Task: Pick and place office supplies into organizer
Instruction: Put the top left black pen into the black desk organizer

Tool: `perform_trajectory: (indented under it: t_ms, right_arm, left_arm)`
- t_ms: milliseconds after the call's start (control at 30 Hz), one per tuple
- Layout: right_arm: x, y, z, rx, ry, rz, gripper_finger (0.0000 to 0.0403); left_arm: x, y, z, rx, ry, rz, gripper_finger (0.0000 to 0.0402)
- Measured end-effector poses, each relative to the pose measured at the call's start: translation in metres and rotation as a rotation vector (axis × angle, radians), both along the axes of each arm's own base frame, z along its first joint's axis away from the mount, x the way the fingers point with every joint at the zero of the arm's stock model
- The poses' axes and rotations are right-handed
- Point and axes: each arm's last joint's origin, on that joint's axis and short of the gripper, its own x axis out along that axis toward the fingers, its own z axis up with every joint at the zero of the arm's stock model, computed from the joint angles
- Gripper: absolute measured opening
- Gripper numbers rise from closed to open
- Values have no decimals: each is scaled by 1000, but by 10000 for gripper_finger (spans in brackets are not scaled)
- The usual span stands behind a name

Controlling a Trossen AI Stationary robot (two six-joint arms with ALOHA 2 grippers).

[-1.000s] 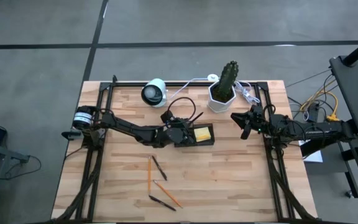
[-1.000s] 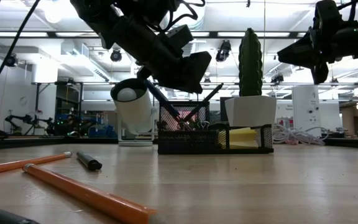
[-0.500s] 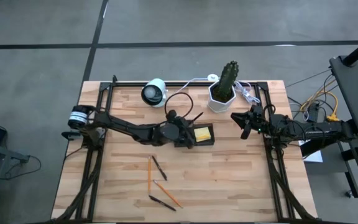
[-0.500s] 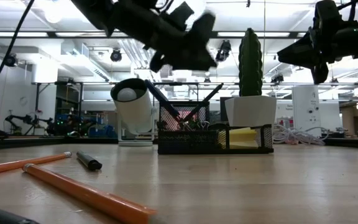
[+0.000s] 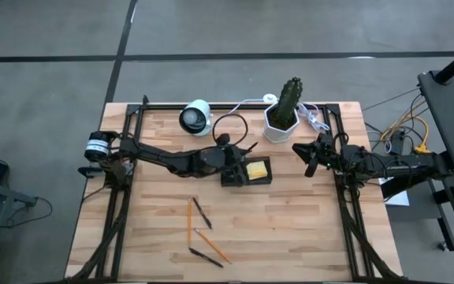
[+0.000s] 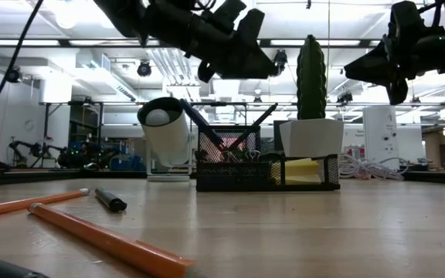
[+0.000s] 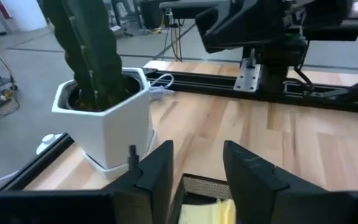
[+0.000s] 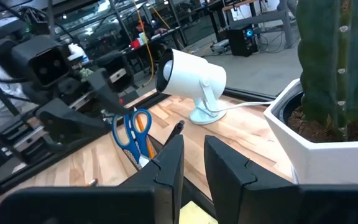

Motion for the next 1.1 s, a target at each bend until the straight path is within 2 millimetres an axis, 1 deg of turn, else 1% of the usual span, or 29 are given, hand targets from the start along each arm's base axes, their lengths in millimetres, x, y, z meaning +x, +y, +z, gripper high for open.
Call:
perform_trajectory:
  t_ms: [133,267,400,500,667,833,1100]
  right_arm:
    - [0,0,0,0,2,0,54]
    - [0,0,0,0,2,1,54]
    - [0,0,0,-4,4,1,54]
    - [0,0,0,-12,7,2,54]
    - [0,0,0,-17,10,2,54]
    - [0,0,-2,-15,28,2,54]
    - [0,0,-2,-16,31,1,54]
  left_arm:
    - [0,11,-1,-20,9,-33,173]
    - [-1,24,-5,-89,23,-13,221]
    - [-2,33,-5,-94,24,-2,250]
    - [-2,38,-5,-93,26,3,257]
    - [2,41,-6,-51,61,-68,259]
    - [7,44,-8,-51,123,-66,259]
    - [6,55,-8,-60,116,-33,259]
